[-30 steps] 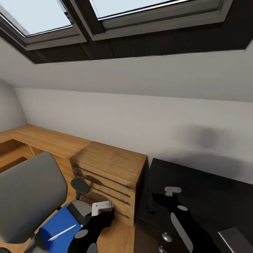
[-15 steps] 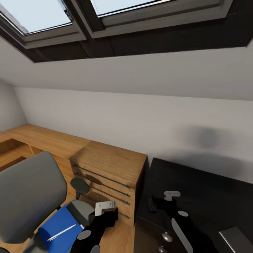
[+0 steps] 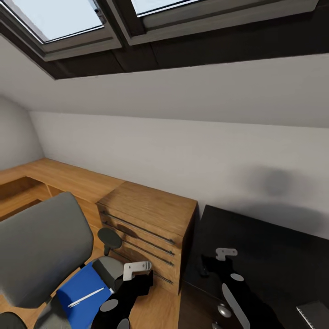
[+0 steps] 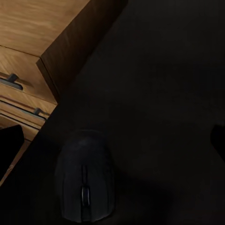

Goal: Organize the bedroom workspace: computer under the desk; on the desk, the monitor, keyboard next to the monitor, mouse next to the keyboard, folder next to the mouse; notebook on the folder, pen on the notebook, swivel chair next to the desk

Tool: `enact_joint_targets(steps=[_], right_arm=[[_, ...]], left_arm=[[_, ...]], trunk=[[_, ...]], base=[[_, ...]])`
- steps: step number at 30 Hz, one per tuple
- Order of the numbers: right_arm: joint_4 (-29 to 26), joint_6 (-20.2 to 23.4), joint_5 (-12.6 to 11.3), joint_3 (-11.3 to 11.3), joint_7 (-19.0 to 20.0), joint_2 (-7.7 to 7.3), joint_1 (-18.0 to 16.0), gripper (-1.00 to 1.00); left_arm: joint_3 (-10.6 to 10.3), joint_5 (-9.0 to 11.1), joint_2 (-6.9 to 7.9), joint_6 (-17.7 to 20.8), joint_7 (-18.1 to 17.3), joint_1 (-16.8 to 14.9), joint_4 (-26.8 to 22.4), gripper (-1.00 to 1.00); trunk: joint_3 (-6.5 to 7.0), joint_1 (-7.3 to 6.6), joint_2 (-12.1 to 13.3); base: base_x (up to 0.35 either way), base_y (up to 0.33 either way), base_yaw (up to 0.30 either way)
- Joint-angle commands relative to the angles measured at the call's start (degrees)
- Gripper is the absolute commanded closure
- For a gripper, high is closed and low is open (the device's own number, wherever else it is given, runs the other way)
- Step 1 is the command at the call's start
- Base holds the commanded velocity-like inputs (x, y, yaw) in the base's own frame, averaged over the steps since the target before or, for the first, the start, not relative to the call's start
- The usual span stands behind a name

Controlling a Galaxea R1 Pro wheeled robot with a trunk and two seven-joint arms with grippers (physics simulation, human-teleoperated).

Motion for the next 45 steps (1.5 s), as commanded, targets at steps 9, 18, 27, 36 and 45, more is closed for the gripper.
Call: enact_joint_targets(steps=[9,18,27,36,45], right_arm=[[0.0,0.3,-0.6,0.4,-0.6,-0.02,0.0,-1.00],[0.0,0.3,-0.7,0.5,-0.5,0.05,0.0,-1.00],[0.2,0.3,-0.5,0.6,-0.5,1.12,0.0,-1.00],[0.5,0.4,1.9,0.6,-0.6,2.25,0.0,-1.00],[1.2,0.8,2.7,0.5,-0.7,2.91,0.0,-1.00]], left_arm=[[-0.1,0.6,0.00,0.1,0.6,-0.1,-0.1,-1.00],[-0.1,0.6,0.00,0.1,0.6,-0.1,-0.1,-1.00],[-0.1,0.6,0.00,0.1,0.6,-0.1,-0.1,-1.00],[-0.1,0.6,0.00,0.1,0.6,-0.1,-0.1,-1.00],[-0.2,0.6,0.00,0.1,0.6,-0.1,-0.2,-1.00]], trunk=[[-1.70,1.99,-3.7],[-3.32,3.97,-7.3],[-4.93,5.95,-10.9],[-6.55,7.92,-14.5],[-8.17,9.90,-18.1]], base=[[0.000,0.000,0.015],[0.000,0.000,0.000],[0.000,0.000,0.000],[0.000,0.000,0.000],[0.000,0.000,0.000]])
